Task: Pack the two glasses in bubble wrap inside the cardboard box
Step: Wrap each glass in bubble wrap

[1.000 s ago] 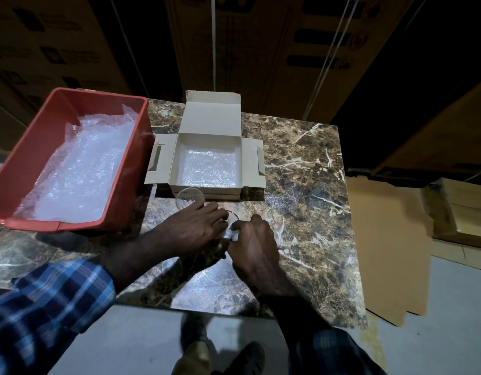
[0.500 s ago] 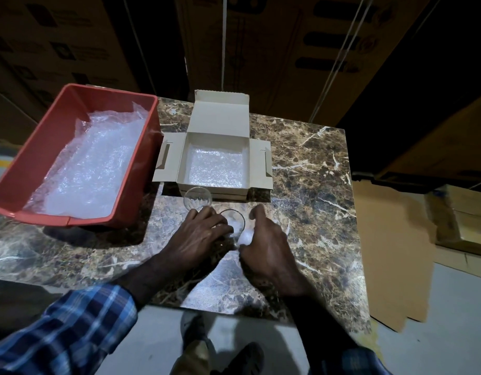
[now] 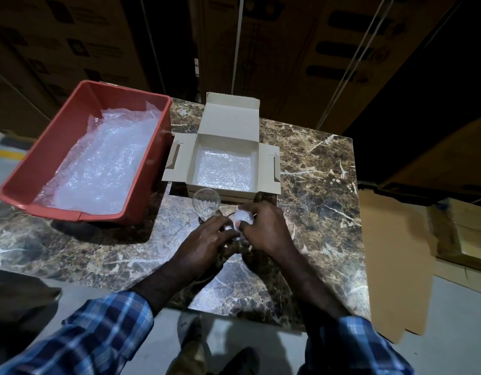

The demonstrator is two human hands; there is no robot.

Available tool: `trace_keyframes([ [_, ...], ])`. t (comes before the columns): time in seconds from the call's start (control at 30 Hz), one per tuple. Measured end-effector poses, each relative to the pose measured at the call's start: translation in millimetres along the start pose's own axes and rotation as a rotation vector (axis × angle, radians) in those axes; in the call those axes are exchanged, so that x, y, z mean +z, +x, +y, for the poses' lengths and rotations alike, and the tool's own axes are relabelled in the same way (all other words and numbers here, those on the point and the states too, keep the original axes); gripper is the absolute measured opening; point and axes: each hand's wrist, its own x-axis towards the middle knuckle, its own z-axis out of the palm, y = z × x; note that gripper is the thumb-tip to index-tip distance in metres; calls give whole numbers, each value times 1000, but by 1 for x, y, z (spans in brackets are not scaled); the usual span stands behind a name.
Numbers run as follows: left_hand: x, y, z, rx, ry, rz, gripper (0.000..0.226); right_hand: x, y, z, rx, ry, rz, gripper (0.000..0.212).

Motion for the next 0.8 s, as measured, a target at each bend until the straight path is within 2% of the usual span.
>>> trace_keyframes([
  [0.03,2,-1,-3,11,44,-7,26,2,0,0,-27,-43,-2,41],
  [0.1,5,-2,-6,44,158,-30,29,4,2,1,-61,-92,-15,38],
  [0.17,4,-3,-4,71,163,-14,24,5,2,1,-107,-148,-17,30],
  [0.27,0,-2,6,139,185,18,57,10,3,3,-224,-211,-7,26],
  [0.37,-2,-3,8,167,214,-7,59,16,3,6,-271,-245,-6,26],
  [0.47,-4,-5,10,83,141,27,64,20,0,9,-314,-300,12,26],
  [0.5,-3,-5,10,70,124,36,61,20,-1,10,-326,-314,15,25],
  [0.6,0,-6,5,59,113,17,34,14,-1,12,-321,-317,-28,26],
  [0.67,7,-7,-1,88,190,13,20,10,-2,14,-353,-305,-23,29],
  [0.8,12,-7,-4,19,351,98,31,11,-4,20,-403,-273,53,25],
])
